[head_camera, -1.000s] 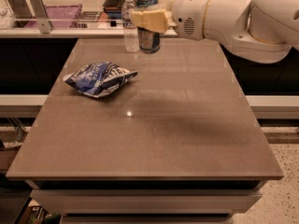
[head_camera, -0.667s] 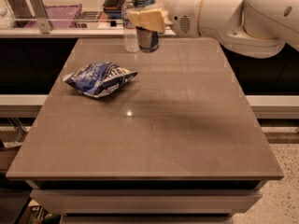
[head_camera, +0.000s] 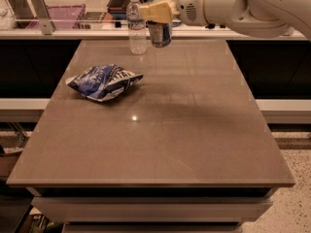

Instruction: Move redbull can near water bottle

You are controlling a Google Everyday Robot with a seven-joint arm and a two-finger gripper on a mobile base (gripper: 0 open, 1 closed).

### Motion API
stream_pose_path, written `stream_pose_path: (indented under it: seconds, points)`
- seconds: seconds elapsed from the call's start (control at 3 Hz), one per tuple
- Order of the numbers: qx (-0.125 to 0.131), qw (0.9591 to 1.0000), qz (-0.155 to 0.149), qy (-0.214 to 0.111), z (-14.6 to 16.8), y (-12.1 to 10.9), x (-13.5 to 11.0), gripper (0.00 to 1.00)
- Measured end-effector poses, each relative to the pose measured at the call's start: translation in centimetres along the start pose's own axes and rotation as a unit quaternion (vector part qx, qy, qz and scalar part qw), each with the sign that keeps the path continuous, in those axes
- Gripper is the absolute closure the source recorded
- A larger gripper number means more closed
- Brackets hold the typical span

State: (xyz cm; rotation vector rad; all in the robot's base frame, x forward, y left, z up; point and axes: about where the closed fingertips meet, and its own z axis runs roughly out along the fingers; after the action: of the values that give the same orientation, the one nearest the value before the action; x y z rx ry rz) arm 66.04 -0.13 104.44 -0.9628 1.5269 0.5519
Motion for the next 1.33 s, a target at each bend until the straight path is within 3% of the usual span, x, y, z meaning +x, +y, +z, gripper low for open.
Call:
stream_pose_path:
  seconds: [0.33,1.33]
  points:
    - [0.006,1.0,0.003,-0.001,1.1,-2.3,0.4,1.0]
    - [0.017,0.998,0.034,-0.05,4.9,-7.3,3.9,1.0]
